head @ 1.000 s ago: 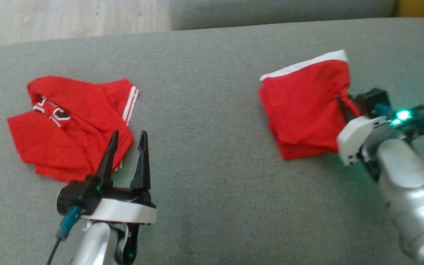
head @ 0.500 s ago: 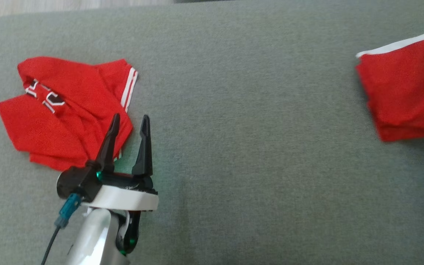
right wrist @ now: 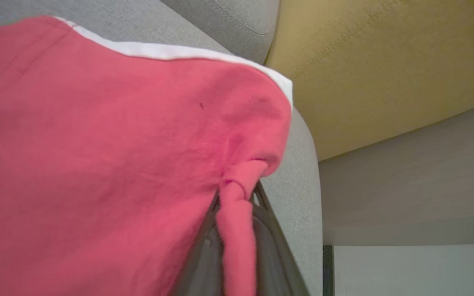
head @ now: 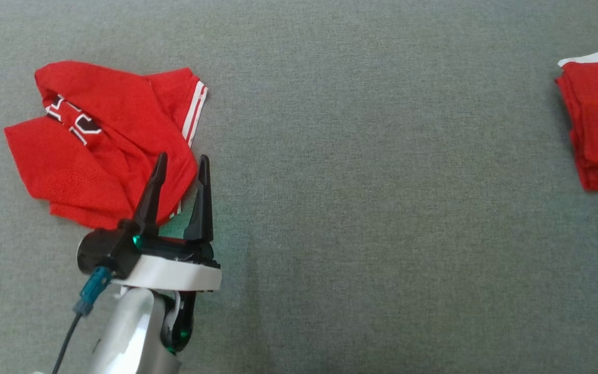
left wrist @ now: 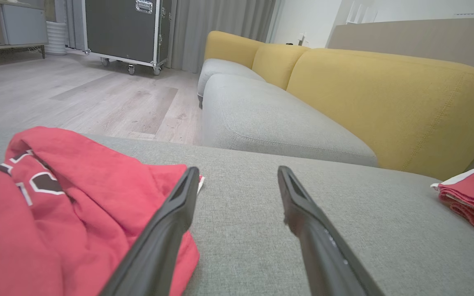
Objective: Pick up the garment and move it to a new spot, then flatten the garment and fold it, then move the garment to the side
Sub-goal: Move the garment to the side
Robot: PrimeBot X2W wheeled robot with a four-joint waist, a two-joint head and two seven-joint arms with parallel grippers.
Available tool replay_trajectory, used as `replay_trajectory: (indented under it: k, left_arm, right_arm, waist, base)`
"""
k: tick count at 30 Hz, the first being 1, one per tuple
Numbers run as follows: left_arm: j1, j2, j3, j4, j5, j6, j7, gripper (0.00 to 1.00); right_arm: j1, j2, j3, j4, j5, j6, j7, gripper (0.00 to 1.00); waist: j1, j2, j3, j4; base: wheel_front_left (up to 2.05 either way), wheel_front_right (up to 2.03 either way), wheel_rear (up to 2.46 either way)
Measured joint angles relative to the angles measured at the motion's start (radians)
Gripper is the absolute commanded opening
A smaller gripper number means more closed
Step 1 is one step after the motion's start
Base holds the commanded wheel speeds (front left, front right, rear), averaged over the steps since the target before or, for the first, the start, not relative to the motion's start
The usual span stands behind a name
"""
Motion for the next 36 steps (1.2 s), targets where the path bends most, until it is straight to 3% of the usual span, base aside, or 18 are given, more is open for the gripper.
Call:
replay_trajectory:
  k: [1, 2, 3, 11, 19, 28, 36]
  left_arm:
    - [-0.002, 0.000, 0.003, 0.002, 0.000, -0.006, 0.000, 1.00]
    - [-0.003, 0.000, 0.005, 0.002, 0.000, -0.007, 0.000, 1.00]
    - [-0.005, 0.000, 0.006, 0.004, 0.002, -0.007, 0.000, 1.00]
    - [-0.006, 0.000, 0.021, 0.007, 0.010, -0.007, 0.000, 1.00]
    - [0.056, 0.000, 0.098, -0.029, 0.026, -0.007, 0.000, 1.00]
    - [0.123, 0.000, 0.142, -0.066, 0.036, -0.005, 0.000, 1.00]
    - [0.180, 0.000, 0.125, -0.067, 0.036, 0.003, 0.000, 1.00]
  right_arm:
    - [0.000, 0.000, -0.015, -0.001, -0.009, 0.000, 0.000, 0.22]
    - [0.000, 0.001, -0.027, -0.002, -0.020, 0.000, -0.001, 0.93]
    - [0.000, 0.002, -0.043, -0.002, -0.029, 0.000, 0.000, 1.00]
    - [0.007, 0.052, -0.160, -0.024, -0.061, 0.000, -0.025, 1.00]
    - [0.030, 0.267, -0.254, -0.123, -0.021, 0.000, -0.156, 1.00]
    - [0.149, 0.535, -0.338, -0.404, 0.105, 0.000, -0.224, 1.00]
    - [0.449, 0.560, -0.243, -0.694, 0.288, 0.000, -0.228, 1.00]
  waist:
    - [0.0000, 0.0000, -0.001, -0.001]
    - [0.0000, 0.0000, -0.002, -0.001]
    - [0.0000, 0.0000, -0.005, -0.002]
    - [-0.0001, 0.0000, -0.057, -0.017]
    - [-0.0003, 0.0000, -0.160, -0.058]
    - [-0.0003, 0.0000, -0.252, -0.101]
    - [-0.0002, 0.0001, -0.281, -0.087]
  base:
    - [0.00, 0.00, 0.00]
    - [0.00, 0.00, 0.00]
    - [0.00, 0.00, 0.00]
    - [0.00, 0.00, 0.00]
    - [0.00, 0.00, 0.00]
    - [0.00, 0.00, 0.00]
    - [0.00, 0.00, 0.00]
